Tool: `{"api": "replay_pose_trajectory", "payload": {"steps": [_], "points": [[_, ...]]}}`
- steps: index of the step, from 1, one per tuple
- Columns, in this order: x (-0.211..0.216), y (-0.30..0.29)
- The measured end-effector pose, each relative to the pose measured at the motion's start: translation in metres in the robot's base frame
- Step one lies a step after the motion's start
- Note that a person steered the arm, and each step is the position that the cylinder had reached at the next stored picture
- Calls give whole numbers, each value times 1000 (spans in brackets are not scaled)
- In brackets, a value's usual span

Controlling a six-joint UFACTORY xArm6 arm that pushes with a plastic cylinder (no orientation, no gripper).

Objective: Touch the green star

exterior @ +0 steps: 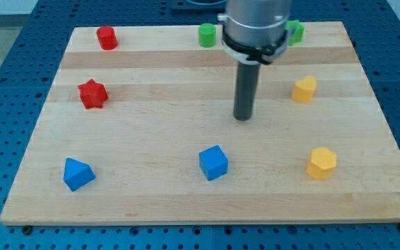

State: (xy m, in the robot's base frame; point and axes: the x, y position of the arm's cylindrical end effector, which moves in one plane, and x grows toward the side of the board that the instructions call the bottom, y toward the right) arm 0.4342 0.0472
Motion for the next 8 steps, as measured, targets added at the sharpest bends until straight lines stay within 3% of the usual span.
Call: {"api": "replay_pose_trajectory", "payload": {"steps": [2,6,8], "points": [[-59,1],[-149,165],[-205,181]]}}
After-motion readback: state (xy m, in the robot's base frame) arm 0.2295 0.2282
